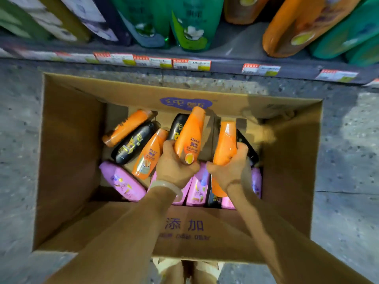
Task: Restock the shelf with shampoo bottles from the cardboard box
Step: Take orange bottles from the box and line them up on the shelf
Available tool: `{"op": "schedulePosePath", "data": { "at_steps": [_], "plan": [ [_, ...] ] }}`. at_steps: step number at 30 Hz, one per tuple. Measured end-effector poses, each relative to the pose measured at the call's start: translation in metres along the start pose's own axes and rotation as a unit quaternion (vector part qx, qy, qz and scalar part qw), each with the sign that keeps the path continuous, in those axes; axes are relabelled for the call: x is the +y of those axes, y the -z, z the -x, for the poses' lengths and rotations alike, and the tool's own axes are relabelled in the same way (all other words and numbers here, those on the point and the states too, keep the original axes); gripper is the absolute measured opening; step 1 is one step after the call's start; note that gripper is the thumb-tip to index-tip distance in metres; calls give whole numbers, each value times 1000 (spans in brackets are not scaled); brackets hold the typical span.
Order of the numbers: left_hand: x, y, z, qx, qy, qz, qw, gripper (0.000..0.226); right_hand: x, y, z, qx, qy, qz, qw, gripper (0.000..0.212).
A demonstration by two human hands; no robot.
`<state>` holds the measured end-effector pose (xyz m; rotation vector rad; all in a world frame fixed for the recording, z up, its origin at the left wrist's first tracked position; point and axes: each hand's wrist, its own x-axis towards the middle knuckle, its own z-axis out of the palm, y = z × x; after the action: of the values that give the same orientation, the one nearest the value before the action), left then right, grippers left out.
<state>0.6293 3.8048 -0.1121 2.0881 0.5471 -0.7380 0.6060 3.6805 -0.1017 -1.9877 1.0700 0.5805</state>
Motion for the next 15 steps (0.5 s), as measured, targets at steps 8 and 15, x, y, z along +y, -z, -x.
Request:
{"op": "schedulePosePath", "data": {
  "at_steps": [8,15],
  "plan": [
    [110,86,96,48,-52,137,988,50,-99,100,88,29,82,-52,995,81],
    [231,161,198,69,-144,176,971,48,-183,231,187,103,164,-103,976,79]
  ]
}}
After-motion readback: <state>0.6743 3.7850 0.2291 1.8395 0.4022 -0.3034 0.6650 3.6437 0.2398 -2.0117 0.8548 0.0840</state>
